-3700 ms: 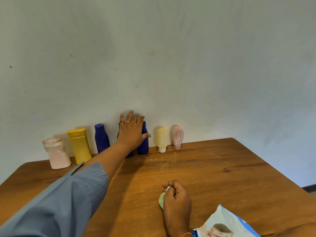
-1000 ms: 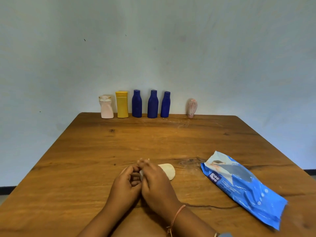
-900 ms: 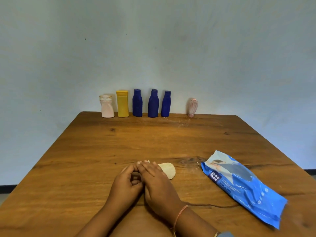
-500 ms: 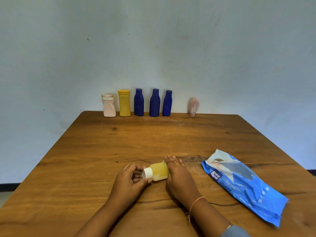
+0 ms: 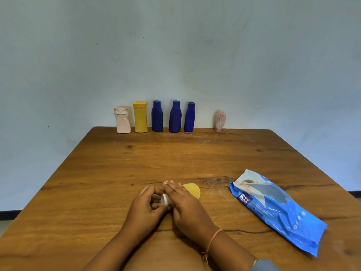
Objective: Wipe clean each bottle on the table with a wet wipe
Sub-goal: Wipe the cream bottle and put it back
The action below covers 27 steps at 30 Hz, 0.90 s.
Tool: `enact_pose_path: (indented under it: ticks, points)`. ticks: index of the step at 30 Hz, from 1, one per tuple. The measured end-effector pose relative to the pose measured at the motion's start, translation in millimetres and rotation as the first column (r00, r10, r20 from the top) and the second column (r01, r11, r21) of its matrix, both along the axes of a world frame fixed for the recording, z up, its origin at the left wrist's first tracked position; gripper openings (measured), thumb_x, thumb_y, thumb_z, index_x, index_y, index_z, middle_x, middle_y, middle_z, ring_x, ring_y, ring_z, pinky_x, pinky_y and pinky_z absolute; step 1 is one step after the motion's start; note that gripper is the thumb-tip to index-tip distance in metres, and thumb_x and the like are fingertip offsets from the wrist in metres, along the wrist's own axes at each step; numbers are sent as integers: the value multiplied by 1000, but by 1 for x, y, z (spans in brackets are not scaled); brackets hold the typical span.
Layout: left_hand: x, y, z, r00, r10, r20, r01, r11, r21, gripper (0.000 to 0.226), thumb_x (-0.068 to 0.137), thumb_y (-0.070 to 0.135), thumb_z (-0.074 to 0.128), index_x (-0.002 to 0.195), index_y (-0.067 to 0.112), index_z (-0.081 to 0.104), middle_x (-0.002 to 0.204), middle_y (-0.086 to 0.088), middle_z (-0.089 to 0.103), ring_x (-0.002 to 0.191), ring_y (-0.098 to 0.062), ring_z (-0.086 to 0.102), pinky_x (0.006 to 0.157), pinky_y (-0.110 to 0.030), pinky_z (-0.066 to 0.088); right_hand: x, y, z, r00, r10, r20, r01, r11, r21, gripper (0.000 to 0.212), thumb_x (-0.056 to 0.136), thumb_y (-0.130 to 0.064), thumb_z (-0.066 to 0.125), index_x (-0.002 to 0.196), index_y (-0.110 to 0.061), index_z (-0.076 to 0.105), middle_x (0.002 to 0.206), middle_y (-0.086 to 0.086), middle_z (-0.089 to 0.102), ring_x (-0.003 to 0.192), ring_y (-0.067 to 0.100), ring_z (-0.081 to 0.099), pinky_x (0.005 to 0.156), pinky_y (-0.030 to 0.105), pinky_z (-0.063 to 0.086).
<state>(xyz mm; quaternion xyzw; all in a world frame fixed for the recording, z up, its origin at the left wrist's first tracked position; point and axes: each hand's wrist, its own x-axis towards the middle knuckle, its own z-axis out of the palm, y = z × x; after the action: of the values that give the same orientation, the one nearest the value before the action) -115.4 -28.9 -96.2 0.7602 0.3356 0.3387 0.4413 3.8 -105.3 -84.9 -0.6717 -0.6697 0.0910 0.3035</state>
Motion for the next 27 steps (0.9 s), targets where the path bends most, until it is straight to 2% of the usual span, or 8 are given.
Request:
enact_pose_path:
  ticks: [6, 8, 10, 13, 18, 21, 24, 27]
  points:
    - [2, -1, 0, 1000, 17, 4, -17, 1000, 7, 30, 65, -5, 78, 78, 11, 57, 90, -2, 56, 72, 3, 61, 60, -8, 48, 38, -2, -1, 991, -80, 111, 90, 993, -80, 59, 87, -1, 38, 144, -13, 29, 151, 2, 29, 142, 12, 16, 104, 7, -10]
    - [2, 0, 0, 1000, 26, -6, -26, 1000, 9, 28, 66, -2, 78, 80, 10, 58, 91, 1, 56, 72, 2, 60, 61, -8, 48, 49, -2, 2, 980, -176, 89, 187, 973, -135, 56, 90, 0, 37, 144, -14, 31, 150, 2, 32, 140, 12, 21, 106, 10, -1]
    - [1, -1, 1, 1000, 21, -10, -20, 1000, 6, 28, 67, -2, 78, 81, 12, 58, 93, 1, 55, 74, 2, 60, 62, -8, 48, 56, -2, 8, 966, -259, -4, 255, 953, -164, 47, 93, -3, 36, 138, -15, 42, 142, 4, 45, 127, 15, 42, 104, 17, 26]
    - [1, -2, 2, 1000, 20, -12, -20, 1000, 1, 27, 68, -1, 77, 82, 12, 59, 95, 2, 55, 77, 0, 61, 62, -6, 48, 62, -2, 23, 898, -348, -271, 326, 937, -123, 40, 96, -6, 38, 133, -17, 49, 129, 0, 55, 81, 4, 57, 68, 10, 43]
    - [2, 0, 1, 1000, 21, -11, -21, 1000, -19, 29, 67, -1, 78, 84, 11, 59, 96, -1, 57, 76, -4, 63, 62, -9, 50, 42, 1, 41, 794, -194, -576, 178, 980, -84, 31, 94, -3, 44, 113, -20, 60, 113, -7, 61, 95, 0, 56, 72, 9, 46]
    - [1, 0, -1, 1000, 7, -9, -7, 1000, -17, 29, 67, -2, 78, 84, 12, 59, 95, -3, 58, 76, 0, 63, 63, -11, 51, 28, 5, 34, 858, -177, -482, 131, 983, -128, 23, 92, -4, 46, 101, -14, 64, 99, -6, 61, 87, 3, 56, 70, 8, 43]
    - [1, 0, -1, 1000, 6, -12, -6, 1000, -19, 28, 67, -2, 78, 86, 9, 59, 96, -4, 58, 77, 1, 63, 63, -10, 51, 34, 7, 27, 934, -211, -289, 178, 974, -137, 22, 94, -9, 46, 107, -14, 63, 113, -2, 53, 103, 7, 49, 83, 11, 38]
    - [1, -1, 1, 1000, 14, -12, -15, 1000, -17, 28, 68, -1, 78, 85, 11, 59, 96, 0, 57, 76, 5, 62, 61, -8, 49, 43, 3, 25, 962, -256, -91, 245, 962, -119, 28, 95, -18, 44, 119, -21, 58, 123, -2, 45, 115, 12, 41, 99, 27, 38]
